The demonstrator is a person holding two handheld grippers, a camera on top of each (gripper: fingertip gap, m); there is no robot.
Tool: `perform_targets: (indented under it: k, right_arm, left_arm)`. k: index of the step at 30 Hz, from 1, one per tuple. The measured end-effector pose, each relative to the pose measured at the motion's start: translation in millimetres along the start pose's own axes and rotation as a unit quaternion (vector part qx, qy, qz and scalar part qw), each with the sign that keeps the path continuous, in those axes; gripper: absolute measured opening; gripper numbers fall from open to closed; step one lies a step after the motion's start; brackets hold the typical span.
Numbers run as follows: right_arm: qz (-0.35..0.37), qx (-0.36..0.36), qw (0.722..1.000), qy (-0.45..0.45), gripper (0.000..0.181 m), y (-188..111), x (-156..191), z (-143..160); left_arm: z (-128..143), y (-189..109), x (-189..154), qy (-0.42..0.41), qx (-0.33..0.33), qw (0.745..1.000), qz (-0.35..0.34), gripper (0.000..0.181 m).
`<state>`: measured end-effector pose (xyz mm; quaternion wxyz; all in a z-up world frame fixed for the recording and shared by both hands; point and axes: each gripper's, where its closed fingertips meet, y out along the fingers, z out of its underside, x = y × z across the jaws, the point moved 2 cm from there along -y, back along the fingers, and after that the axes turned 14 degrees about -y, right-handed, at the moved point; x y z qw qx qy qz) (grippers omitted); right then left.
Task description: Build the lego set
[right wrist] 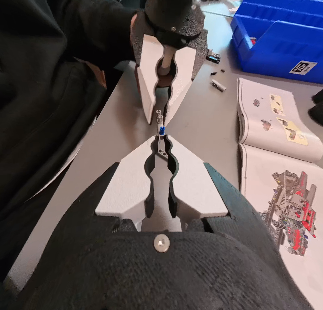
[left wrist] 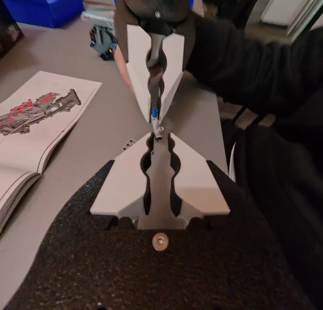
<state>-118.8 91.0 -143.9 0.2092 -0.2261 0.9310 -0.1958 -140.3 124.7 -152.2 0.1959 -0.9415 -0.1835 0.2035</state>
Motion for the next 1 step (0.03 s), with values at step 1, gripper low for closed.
perform_targets:
  k: [1]
  right_arm:
    - [-0.005, 0.001, 1.000, -0.003, 0.006, 1.7, 1.0, 1.1]
  left_arm:
    - [2.8, 1.8, 0.7, 0.016, 0.017, 1.000, -0.012, 0.016]
